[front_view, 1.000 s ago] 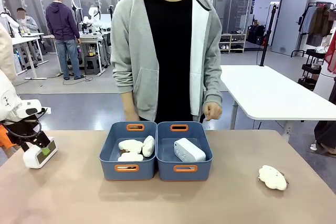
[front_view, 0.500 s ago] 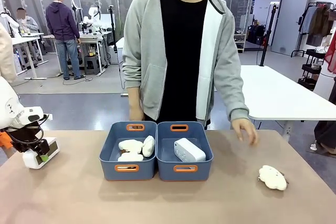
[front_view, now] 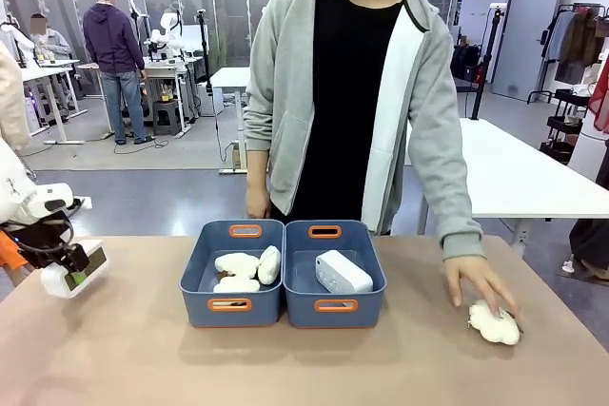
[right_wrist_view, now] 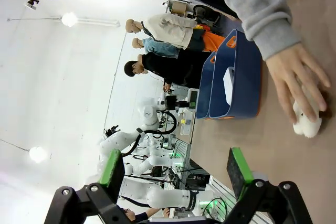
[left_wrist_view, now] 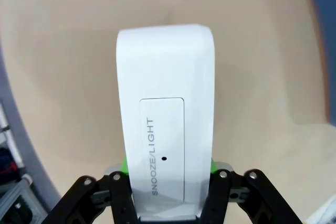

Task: Sort the digital clocks into the basket.
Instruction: Pick up the Digital clock from the table and place it into the empty Plastic storage basket.

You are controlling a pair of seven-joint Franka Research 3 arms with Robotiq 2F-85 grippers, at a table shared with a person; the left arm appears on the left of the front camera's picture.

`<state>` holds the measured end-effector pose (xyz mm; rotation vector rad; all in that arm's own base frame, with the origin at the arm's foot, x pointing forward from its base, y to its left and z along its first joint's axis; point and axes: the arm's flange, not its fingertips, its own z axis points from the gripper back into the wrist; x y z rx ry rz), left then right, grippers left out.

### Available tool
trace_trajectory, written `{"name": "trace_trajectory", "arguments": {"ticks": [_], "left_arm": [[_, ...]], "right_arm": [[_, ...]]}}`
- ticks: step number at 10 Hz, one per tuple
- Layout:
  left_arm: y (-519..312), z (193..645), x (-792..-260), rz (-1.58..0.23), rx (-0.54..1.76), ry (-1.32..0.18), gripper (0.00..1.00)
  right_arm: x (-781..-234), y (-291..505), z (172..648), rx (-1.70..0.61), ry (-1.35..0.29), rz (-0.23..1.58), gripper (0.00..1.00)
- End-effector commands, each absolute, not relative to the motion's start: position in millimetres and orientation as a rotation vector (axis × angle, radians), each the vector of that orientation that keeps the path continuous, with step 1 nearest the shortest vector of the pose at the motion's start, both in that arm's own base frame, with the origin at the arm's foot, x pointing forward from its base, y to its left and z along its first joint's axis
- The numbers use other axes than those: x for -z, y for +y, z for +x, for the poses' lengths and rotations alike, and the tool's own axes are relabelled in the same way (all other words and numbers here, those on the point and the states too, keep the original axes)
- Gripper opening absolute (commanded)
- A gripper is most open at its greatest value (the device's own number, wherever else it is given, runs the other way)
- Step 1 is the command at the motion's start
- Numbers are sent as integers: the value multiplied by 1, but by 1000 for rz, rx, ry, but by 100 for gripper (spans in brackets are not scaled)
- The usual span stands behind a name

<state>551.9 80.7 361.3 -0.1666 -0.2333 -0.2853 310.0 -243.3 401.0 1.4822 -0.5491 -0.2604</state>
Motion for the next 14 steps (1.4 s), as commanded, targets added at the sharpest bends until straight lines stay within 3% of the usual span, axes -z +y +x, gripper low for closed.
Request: {"name": "trace_trajectory", "arguments": {"ticks": [1, 4, 7, 9, 10, 11, 12, 14], "left_arm": [[106, 507, -425, -395, 321, -219, 0], [112, 447, -480, -673, 586, -368, 0], [8, 455, -501, -741, 822, -499, 0], [-74, 479, -507, -735, 813, -548, 0], [-75, 469, -523, -699, 835, -608, 0], [-32, 444, -548, -758, 826, -650, 0], [47, 400, -576, -801, 701, -839, 0], [151, 331, -568, -827, 491, -1089, 0]], "right_arm": [[-403, -243, 307, 250, -542, 1479, 100], [-403, -243, 307, 250, -542, 1479, 100], [-403, -243, 307, 250, -542, 1479, 100], [-403, -243, 307, 250, -542, 1479, 100], [-403, -243, 307, 250, -542, 1479, 100], [-403, -243, 307, 250, -542, 1479, 100], [-403, -243, 307, 250, -542, 1479, 100], [-403, -243, 307, 250, -542, 1479, 100]]}}
